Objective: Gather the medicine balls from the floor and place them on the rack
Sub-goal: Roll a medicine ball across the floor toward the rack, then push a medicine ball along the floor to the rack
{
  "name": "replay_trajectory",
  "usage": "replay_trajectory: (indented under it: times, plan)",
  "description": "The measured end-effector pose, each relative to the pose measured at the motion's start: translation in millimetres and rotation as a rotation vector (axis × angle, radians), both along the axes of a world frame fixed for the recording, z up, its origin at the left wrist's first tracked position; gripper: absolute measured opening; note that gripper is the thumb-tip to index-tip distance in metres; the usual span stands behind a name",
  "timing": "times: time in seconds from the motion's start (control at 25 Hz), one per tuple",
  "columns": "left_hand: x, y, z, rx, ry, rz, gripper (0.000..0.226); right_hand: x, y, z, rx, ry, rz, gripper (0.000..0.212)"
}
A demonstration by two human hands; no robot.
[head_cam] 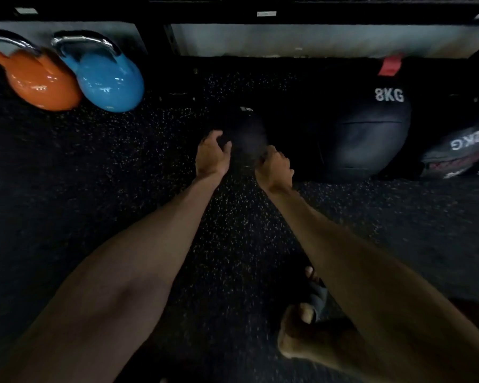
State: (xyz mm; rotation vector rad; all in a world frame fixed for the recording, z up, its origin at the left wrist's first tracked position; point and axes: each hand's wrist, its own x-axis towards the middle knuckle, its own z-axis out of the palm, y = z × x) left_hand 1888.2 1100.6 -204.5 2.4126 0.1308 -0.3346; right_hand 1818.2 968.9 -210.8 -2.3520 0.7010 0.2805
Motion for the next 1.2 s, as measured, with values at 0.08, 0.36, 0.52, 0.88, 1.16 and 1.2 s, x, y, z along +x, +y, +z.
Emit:
replay_trajectory:
  times: [0.08, 0.36, 0.52, 0.88, 1.16, 1.2]
  plan:
    - [-48.6, 21.0, 46.5, 0.069, 0.062, -0.047, 0.031, -36.8, 8.6, 49.6, 0.037, 0.074, 0.056, 0.036]
    - [-238.3, 150.4, 280.9, 0.234, 0.453, -0.312, 0.027, -227.8, 98.7, 282.7, 0.184, 0.338, 0.250, 0.036]
    - [-320.3, 225.7, 366.4, 0.254, 0.549, -0.378, 0.033, -307.3, 168.8, 369.1, 0.204, 0.378, 0.285, 0.040]
    - [-519.1, 353.6, 411.6, 0.317, 0.538, -0.265, 0.038, -439.2, 287.7, 428.3, 0.257, 0.386, 0.421, 0.042]
    - [-647.4, 424.1, 400.3, 0.054, 0.637, 0.008, 0.038, -538.9, 351.6, 414.4, 0.259, 0.427, 0.562, 0.040]
    - [-662.0, 438.2, 390.8, 0.078, 0.621, 0.050, 0.044, -550.1, 361.4, 409.7, 0.271, 0.442, 0.573, 0.041]
